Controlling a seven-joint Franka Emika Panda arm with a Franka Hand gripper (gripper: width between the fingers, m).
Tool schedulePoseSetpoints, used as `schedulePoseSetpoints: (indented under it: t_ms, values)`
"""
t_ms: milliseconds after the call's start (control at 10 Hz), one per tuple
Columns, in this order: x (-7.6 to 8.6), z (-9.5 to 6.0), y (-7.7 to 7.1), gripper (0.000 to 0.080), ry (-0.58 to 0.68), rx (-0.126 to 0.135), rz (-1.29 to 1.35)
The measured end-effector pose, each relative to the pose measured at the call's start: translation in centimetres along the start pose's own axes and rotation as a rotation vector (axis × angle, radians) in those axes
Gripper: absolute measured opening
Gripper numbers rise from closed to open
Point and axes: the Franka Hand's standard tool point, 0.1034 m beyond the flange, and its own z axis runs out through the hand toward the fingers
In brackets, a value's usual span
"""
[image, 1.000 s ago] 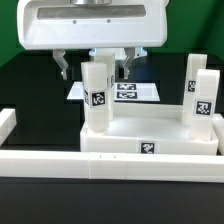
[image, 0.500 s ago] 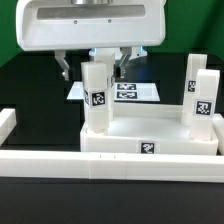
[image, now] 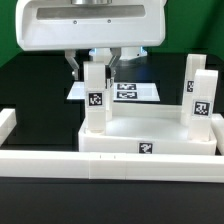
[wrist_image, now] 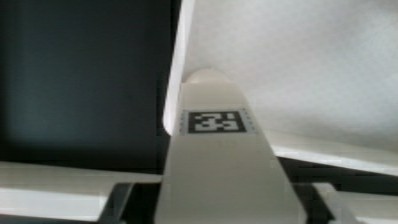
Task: Assemble desk
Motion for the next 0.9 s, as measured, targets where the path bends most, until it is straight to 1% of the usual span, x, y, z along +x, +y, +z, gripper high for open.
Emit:
schedulePoseSetpoints:
  t_ms: [600, 900]
  values:
    - [-0.09, 0.08, 0.04, 0.0288, -0.001, 0.004, 0.465]
    - [-0.02, 0.17, -0.12, 0.0289, 0.011, 0.005, 0.820]
